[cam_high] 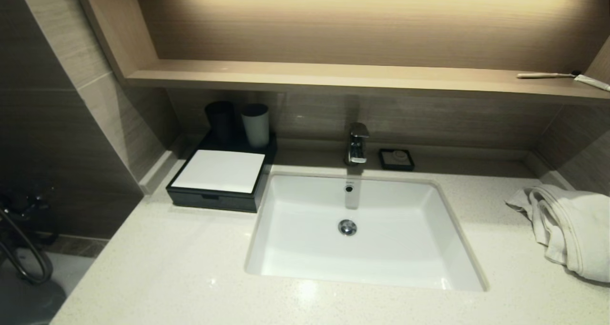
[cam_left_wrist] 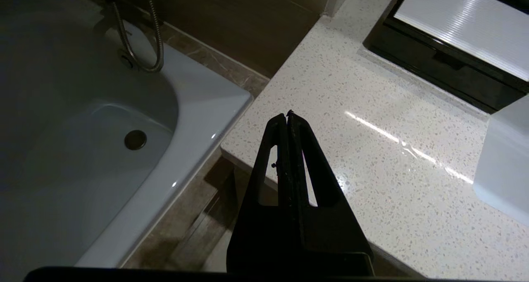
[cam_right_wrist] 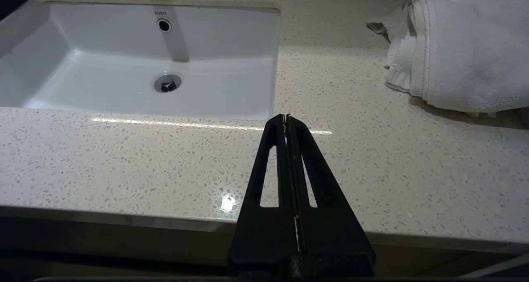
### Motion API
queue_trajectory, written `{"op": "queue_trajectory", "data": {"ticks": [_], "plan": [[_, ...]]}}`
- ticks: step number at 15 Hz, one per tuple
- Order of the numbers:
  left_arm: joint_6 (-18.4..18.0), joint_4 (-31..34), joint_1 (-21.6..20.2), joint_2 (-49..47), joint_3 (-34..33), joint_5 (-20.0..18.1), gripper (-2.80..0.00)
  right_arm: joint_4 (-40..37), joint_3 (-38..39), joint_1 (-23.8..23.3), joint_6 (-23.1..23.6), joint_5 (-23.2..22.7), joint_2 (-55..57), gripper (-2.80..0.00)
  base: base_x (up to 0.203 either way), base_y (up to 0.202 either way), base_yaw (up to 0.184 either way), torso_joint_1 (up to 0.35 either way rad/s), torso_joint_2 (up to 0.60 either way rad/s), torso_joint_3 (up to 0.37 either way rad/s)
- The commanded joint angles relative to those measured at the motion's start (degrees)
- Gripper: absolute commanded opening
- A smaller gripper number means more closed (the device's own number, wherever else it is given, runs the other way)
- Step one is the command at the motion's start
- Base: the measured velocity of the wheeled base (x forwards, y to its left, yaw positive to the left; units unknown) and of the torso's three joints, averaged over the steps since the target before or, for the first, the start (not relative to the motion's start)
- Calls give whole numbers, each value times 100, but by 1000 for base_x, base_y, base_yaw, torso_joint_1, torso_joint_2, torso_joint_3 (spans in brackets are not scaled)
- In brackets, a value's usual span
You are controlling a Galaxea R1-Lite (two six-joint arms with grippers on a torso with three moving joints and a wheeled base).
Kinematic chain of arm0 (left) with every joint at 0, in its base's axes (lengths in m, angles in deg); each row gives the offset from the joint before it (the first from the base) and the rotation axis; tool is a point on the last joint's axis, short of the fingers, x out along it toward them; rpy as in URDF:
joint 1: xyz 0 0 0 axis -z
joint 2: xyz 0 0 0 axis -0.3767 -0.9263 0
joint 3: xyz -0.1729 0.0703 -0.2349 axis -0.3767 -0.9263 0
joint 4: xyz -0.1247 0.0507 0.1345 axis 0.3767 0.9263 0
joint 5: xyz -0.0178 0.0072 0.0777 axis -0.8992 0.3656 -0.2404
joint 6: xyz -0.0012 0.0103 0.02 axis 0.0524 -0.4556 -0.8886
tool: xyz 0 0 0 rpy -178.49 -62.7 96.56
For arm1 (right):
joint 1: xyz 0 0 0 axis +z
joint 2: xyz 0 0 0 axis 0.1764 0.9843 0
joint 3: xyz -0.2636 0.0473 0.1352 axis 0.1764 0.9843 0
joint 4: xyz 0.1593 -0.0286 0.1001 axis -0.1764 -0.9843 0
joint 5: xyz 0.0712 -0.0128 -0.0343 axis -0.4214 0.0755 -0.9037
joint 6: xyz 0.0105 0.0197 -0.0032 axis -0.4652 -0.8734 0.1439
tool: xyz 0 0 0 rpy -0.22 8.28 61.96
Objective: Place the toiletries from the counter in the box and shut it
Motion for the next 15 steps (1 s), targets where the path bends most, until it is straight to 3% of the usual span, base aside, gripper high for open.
{"op": "queue_trajectory", "data": {"ticks": [1,7,11,15], "plan": [[-44,28,-79,426,-43,-218,-280,-1,0,0,0,0,0,-280,0,0,0,0,0,0],[-81,88,272,892,-125,-1531,-280,-1,0,0,0,0,0,-280,0,0,0,0,0,0],[-182,56,548,1281,-394,-1610,-280,-1,0,0,0,0,0,-280,0,0,0,0,0,0],[-903,13,632,2008,-1143,-1915,-280,-1,0,0,0,7,0,-280,0,0,0,0,0,0]]}}
